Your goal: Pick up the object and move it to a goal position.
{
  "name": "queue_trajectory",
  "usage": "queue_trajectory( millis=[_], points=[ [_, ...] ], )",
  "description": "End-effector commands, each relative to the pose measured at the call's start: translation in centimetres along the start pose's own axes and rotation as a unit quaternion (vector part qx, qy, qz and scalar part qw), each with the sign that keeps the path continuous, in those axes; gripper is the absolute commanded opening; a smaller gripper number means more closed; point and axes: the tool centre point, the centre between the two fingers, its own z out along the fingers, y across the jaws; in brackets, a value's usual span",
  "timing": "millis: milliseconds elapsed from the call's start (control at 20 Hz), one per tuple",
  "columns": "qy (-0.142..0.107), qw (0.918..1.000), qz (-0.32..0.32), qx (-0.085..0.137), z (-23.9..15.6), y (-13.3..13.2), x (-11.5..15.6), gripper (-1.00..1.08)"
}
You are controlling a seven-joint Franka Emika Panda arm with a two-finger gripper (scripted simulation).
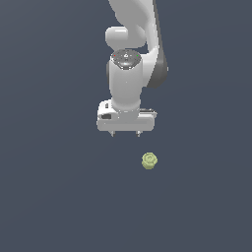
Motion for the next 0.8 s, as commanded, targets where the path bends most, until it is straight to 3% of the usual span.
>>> queue_trajectory(
  millis=[0, 750],
  points=[
    [0.000, 1.0000, 0.000, 0.000, 0.0, 0.0, 0.0, 1.00],
    [-0.013, 0.9999, 0.000, -0.011, 1.5, -0.4, -0.7, 1.00]
  ],
)
